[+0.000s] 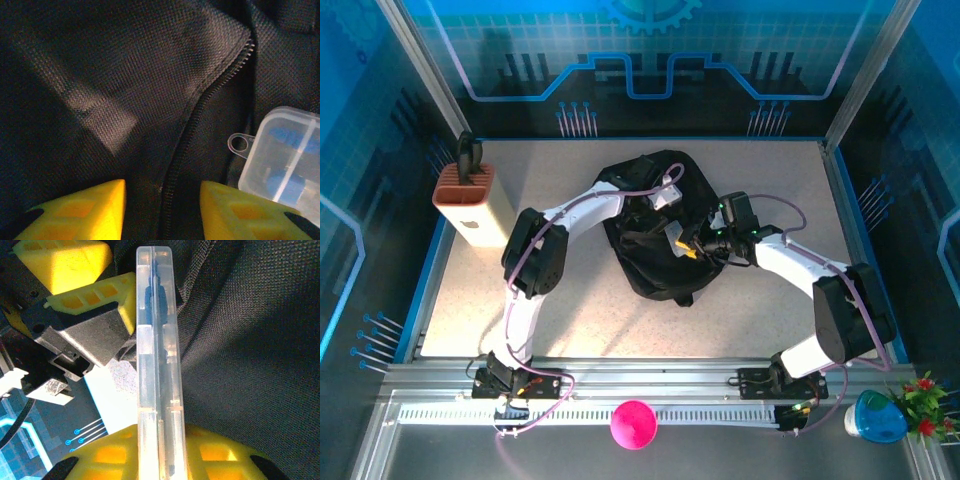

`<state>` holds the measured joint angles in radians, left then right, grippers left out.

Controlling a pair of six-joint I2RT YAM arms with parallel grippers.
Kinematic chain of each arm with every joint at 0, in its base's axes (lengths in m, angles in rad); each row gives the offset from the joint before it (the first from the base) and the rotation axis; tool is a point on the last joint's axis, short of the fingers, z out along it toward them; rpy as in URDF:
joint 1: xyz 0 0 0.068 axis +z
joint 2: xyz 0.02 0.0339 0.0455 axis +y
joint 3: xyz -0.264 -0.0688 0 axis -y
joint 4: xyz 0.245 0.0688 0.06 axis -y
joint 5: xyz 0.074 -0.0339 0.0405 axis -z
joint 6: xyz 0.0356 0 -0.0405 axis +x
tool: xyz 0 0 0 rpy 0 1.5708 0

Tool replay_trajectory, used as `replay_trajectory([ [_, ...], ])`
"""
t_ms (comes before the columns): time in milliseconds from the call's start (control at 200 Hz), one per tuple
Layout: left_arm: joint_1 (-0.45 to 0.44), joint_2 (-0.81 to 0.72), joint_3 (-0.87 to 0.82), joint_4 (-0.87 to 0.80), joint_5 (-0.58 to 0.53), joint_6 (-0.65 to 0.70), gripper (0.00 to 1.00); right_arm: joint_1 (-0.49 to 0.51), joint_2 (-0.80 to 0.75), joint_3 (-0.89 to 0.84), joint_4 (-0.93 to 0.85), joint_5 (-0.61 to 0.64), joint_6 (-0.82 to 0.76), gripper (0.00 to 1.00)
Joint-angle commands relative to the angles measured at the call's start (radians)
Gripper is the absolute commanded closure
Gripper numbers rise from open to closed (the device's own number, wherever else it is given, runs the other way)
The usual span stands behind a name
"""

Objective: Pack the student bag
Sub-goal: Open the student bag at the top-center of the table, then place the loose stationery in the student bag.

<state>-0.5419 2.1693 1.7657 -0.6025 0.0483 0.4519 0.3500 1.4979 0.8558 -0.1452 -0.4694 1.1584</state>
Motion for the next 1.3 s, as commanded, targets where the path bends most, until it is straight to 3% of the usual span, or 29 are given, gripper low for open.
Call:
replay_trajectory([
  [0, 0.007, 0.043, 0.032, -0.035, -0.039, 0.03, 0.6, -0.014, 0.001, -0.044, -0.165, 0.035, 0.008, 0.84],
  [140, 0.007, 0.069, 0.038, -0.022, -0.085, 0.039, 0.66, -0.017, -0.004, -0.045, -0.175, 0.043, 0.002, 0.84],
  [265, 0.007, 0.076, 0.043, -0.009, -0.125, 0.038, 0.82, -0.019, -0.01, -0.048, -0.184, 0.05, -0.002, 0.85],
  [465, 0.007, 0.003, 0.008, 0.038, -0.086, 0.011, 0.99, -0.02, -0.016, -0.044, -0.172, 0.043, -0.01, 0.85],
  [725, 0.007, -0.128, -0.099, 0.097, 0.005, -0.043, 1.0, -0.014, 0.035, -0.005, -0.019, -0.074, -0.034, 0.83],
  [905, 0.006, -0.207, -0.187, 0.141, 0.036, -0.083, 1.0, -0.016, 0.105, 0.063, 0.071, -0.064, -0.06, 0.82],
  [1106, 0.006, -0.241, -0.237, 0.166, 0.035, -0.106, 1.0, -0.024, 0.242, 0.111, 0.298, -0.032, -0.04, 0.82],
  [1216, 0.007, -0.241, -0.243, 0.169, 0.033, -0.115, 1.0, -0.028, 0.308, 0.158, 0.333, -0.017, -0.06, 0.76],
  [1296, 0.007, -0.241, -0.244, 0.175, 0.021, -0.117, 1.0, -0.032, 0.288, 0.149, 0.338, -0.03, -0.07, 0.65],
])
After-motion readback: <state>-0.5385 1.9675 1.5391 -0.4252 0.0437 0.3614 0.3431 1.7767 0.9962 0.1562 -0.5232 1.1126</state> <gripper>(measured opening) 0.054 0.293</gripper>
